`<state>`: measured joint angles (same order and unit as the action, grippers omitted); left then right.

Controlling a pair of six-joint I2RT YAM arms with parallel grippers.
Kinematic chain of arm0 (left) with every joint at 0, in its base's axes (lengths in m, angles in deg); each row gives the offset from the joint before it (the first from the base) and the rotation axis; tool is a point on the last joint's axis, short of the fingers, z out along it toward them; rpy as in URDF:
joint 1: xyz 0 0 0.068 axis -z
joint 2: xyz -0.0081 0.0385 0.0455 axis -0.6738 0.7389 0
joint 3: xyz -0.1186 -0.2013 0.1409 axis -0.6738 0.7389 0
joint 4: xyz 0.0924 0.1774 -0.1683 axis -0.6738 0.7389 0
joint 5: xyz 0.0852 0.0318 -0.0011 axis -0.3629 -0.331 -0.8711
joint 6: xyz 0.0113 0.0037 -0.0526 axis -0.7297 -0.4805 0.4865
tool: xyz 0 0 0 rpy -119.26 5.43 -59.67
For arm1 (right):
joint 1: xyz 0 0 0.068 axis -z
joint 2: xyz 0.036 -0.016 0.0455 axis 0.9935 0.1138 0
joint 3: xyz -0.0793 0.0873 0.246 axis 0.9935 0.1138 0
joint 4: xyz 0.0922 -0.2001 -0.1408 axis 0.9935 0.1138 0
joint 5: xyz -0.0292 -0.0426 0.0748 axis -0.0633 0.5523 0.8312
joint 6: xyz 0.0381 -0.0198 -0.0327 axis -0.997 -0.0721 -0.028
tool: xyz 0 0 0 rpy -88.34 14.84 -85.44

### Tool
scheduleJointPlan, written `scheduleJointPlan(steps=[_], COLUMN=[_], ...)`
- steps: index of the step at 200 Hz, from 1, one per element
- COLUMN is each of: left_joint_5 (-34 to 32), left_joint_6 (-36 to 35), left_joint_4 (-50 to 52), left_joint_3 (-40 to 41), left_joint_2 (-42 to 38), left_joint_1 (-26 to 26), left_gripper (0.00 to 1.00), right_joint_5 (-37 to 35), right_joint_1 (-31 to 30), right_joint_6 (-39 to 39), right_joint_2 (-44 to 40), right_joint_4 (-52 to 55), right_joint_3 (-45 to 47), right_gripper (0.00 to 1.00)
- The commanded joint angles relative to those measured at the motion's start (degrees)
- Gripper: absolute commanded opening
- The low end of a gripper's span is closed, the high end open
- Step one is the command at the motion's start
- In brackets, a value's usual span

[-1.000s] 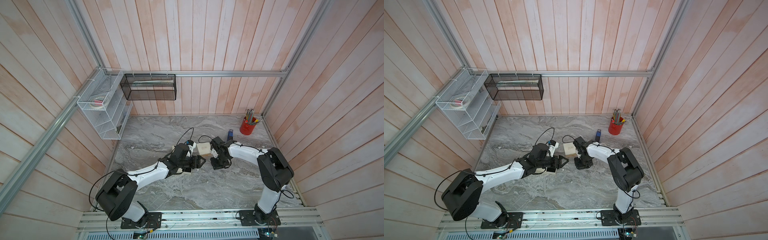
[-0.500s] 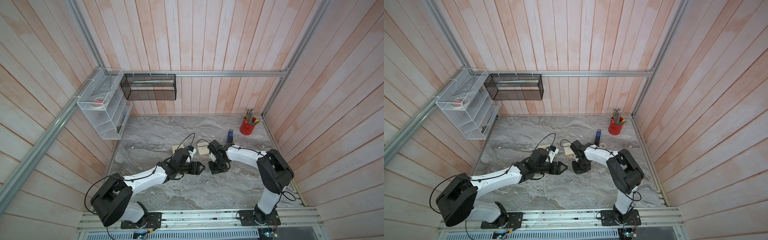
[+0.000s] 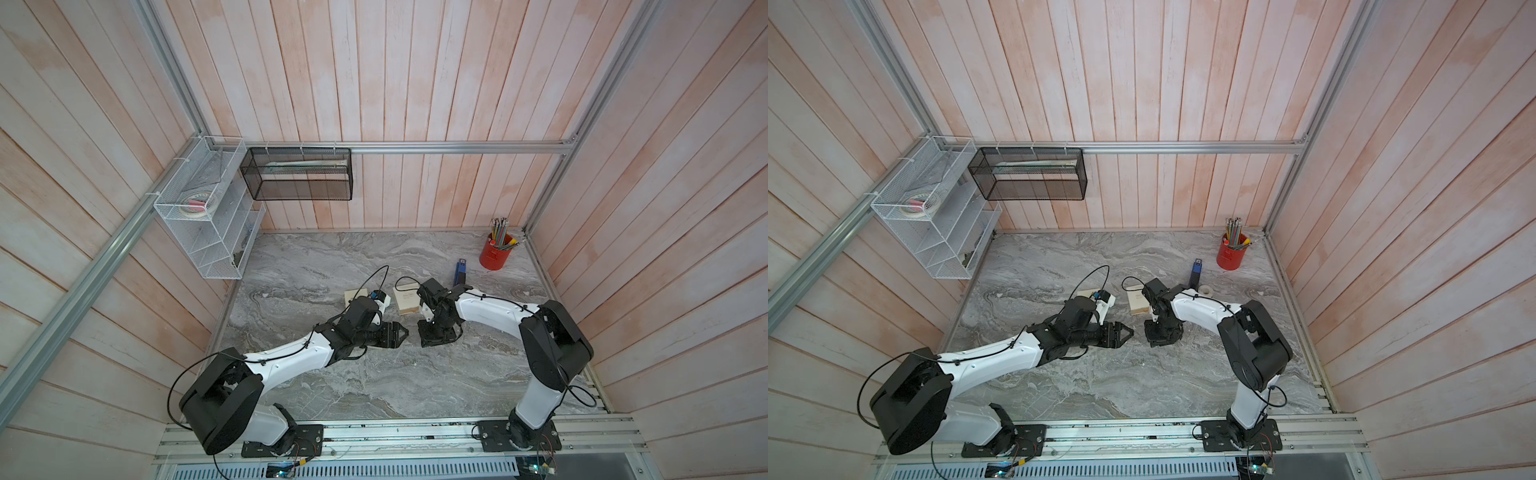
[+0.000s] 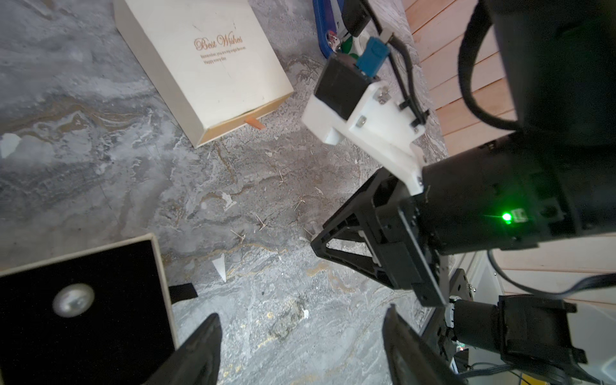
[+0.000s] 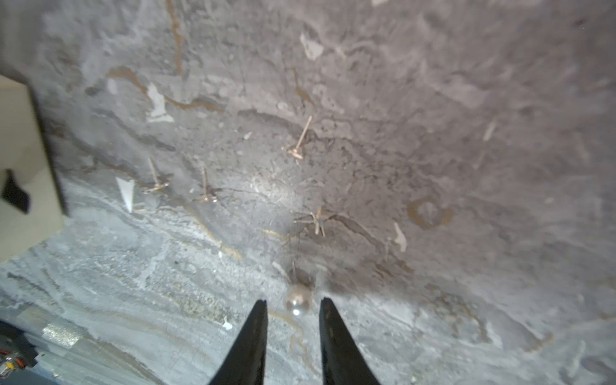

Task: Place the earrings into the drawer-style jewelry box
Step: Move the earring at the center of the board, then pick up the earring from the center of the board.

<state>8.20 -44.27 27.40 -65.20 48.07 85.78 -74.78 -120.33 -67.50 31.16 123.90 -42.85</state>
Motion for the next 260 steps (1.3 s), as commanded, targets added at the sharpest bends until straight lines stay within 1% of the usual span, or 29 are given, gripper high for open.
scheduleJointPlan(steps=[1,16,44,69,125,184,260], left_joint_5=[-0.63,-0.13,0.54,-0.03,-0.36,-1.04,-0.59], left_joint_6=[-0.24,0.03,0.91,2.08,3.12,2.59,1.32], left_joint_4=[0.49,0.23,-1.13,-1.43,-2.43,-1.74,-1.45], left_joint_3=[0.06,0.58,1.95,3.19,4.32,4.38,2.9], left_joint_2=[-1.3,-1.54,-2.33,-3.04,-3.5,-3.84,-2.27], left_joint_1=[0.13,0.57,2.04,3.06,3.16,3.15,3.18], left_gripper=[0.77,0.77,0.77,0.77,0.77,0.77,0.77], right_joint_5=[0.69,1.88,3.44,6.0,8.29,8.93,5.73], right_joint_1=[2.01,3.0,3.07,2.94,1.19,0.35,0.39], right_joint_6=[1.86,4.0,8.8,9.78,12.76,12.64,10.85], right_joint_2=[-3.28,-3.26,-1.27,0.44,3.37,6.69,7.18], right_joint_4=[0.3,-0.05,-0.9,-1.54,-1.4,-0.55,0.9], right_joint_3=[-0.36,-0.43,-1.35,-2.22,-4.27,-5.18,-3.22], right_gripper=[0.29,0.28,0.25,0.25,0.25,0.24,0.25])
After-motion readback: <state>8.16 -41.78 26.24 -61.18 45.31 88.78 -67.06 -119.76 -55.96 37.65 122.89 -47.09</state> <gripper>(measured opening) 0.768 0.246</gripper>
